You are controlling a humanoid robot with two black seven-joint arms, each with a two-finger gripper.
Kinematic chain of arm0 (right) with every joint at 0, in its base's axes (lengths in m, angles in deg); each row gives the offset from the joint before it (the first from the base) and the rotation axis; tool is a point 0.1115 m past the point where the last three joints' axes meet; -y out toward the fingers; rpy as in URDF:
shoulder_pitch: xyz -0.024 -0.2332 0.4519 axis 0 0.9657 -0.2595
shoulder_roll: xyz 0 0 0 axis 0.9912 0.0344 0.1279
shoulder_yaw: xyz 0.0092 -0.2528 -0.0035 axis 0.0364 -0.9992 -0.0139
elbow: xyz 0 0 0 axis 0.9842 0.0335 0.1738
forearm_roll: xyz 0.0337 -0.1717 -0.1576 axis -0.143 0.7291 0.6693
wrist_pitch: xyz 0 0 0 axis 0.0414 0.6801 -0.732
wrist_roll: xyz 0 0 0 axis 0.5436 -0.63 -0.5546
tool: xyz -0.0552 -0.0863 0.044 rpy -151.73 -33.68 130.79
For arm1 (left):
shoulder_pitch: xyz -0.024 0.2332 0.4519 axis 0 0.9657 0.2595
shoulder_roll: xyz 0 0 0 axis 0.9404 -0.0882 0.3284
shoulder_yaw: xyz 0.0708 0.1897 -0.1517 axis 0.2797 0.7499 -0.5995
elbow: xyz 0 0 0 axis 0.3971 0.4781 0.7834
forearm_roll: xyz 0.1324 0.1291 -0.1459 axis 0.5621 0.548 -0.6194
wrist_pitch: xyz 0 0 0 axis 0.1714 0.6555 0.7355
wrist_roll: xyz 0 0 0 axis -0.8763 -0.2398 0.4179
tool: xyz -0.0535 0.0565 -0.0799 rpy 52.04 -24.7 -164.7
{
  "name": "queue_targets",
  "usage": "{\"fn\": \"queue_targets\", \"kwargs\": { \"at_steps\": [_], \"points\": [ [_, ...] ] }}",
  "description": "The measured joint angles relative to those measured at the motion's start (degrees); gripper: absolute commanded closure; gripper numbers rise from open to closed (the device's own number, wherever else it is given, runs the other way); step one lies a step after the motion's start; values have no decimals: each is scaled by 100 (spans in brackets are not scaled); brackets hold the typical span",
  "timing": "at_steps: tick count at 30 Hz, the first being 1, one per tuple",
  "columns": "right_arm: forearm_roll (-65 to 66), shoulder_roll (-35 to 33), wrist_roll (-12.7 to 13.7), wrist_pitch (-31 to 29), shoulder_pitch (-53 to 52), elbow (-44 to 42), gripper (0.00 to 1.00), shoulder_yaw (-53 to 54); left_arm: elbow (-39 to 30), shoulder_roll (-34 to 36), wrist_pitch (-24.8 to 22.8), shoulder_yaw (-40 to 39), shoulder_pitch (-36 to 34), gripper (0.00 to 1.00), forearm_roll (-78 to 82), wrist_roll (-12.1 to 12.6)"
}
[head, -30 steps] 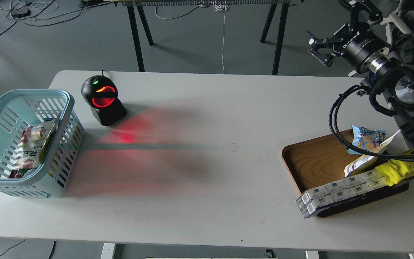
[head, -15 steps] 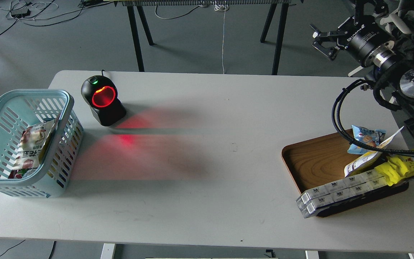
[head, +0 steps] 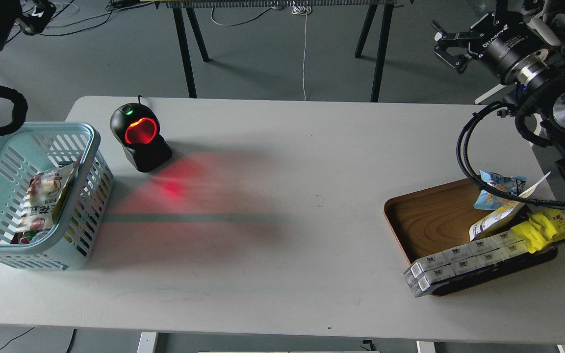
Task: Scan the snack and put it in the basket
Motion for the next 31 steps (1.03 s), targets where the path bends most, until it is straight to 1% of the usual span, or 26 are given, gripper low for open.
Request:
{"fn": "queue_targets", "kwargs": {
  "at_steps": [2, 5, 12, 18, 25, 31],
  "points": [
    [1, 44, 0, -1, 6, -100, 1, 27, 212, -183, -92, -88, 24, 1, -160, 25],
    [2, 129, -1, -1, 12, -167, 1, 66, 341, -329, -145, -128, 50, 1, -432, 104],
    [2, 290, -26, 11, 24, -250, 1, 88, 365, -401, -237, -139, 133, 0, -1011, 155],
    [2, 299, -29, 11, 47, -253, 1, 89, 352, -409, -353, -141, 298, 0, -1468, 306],
    [2, 305, -28, 9, 100, -234, 1, 88, 335, -461, -321, -143, 346, 0, -1573, 315],
    [2, 296, -29, 9, 144, -216, 1, 93, 311, -464, -319, -159, 348, 0, -1574, 272]
  ]
}}
